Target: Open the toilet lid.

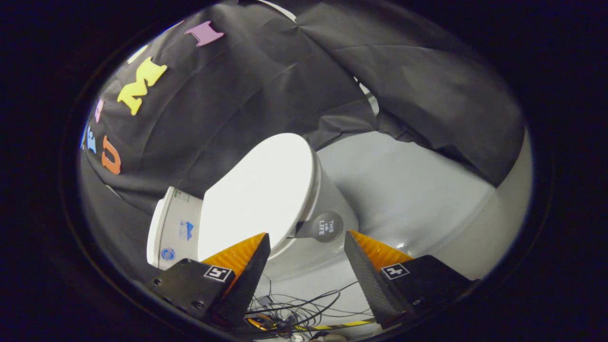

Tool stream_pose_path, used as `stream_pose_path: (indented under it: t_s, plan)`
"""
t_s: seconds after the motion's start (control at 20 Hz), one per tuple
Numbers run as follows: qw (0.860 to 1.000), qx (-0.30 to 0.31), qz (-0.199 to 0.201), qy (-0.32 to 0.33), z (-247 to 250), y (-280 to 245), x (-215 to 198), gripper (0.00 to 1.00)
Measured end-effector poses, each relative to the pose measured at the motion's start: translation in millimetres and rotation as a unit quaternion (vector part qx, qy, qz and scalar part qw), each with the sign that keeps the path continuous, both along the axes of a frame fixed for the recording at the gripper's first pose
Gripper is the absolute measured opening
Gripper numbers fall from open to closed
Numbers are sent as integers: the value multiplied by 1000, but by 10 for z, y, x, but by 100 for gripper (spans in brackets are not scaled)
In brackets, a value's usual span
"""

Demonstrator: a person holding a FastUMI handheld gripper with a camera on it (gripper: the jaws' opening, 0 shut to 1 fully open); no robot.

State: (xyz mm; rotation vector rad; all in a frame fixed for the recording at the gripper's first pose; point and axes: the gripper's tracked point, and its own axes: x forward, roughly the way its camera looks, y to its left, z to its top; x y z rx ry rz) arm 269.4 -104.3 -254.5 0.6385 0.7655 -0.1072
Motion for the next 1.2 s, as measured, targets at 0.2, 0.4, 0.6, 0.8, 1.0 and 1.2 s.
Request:
stream_pose_path:
  t_s: [0.2, 0.4, 0.6, 0.8, 1.0, 1.2]
  plan:
    - [1000, -10, -4, 14, -125, -121, 141, 99]
    - [1000, 0, 5, 29, -189, -123, 234, 98]
    - [999, 24, 15, 40, -333, -124, 252, 88]
    - [996, 72, 45, 17, -278, -14, 278, 77]
    - [995, 85, 57, 7, -294, -30, 258, 62]
    - [995, 87, 48, 4, -307, -99, 278, 48]
